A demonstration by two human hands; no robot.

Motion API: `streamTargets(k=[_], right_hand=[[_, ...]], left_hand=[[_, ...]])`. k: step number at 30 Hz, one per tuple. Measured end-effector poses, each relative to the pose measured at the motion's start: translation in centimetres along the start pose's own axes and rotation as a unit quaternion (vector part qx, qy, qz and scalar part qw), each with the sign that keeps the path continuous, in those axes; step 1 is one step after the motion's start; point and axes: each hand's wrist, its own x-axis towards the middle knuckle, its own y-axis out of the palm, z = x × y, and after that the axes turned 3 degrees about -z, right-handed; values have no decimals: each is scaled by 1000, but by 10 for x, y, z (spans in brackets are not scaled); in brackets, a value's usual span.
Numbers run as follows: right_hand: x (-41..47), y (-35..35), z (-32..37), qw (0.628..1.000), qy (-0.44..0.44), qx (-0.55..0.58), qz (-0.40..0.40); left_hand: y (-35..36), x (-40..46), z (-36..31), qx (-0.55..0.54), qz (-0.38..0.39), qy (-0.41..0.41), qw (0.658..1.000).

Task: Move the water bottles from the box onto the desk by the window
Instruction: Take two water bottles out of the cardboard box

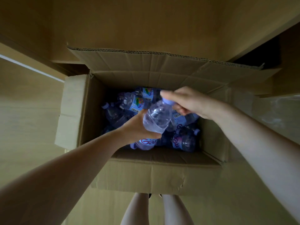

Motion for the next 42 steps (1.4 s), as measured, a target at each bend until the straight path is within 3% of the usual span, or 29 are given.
streamTargets(k=[2,4,8,10,13,15,19,21,24,26,32,36,42], right_hand=[[3,8,6,993,22,114,-9],[7,24,0,989,27,147,-6],[4,72,-29,965,81,247,46],[7,99,-40,952,84,296,4],[14,131,-51,938,78,337,-35],[13,142,-56,933,84,349,-29],[15,129,-82,943,152,295,-6],[23,111,-103,934,209,284,-53],[43,89,-133,854,286,360,-242],[57,76,-147,801,314,417,-294],[79,61,-166,730,270,572,-260],[89,54,-166,711,234,625,-222],[74,56,-163,731,233,598,-230]], left_hand=[[-4,-8,-3,-158,42,-59,985],[-8,-11,4,-286,65,-138,946],[-14,-6,10,-410,24,-228,883],[-15,-3,11,-437,-13,-219,872],[-15,0,19,-396,-81,-197,893],[-16,-1,25,-372,-69,-223,898],[-12,-2,38,-336,-94,-264,899],[-5,2,45,-305,-124,-271,904],[1,14,57,-307,-156,-282,895],[5,22,63,-327,-171,-285,884],[16,39,70,-339,-170,-277,883],[16,44,76,-337,-173,-286,881],[11,37,76,-321,-212,-288,877]])
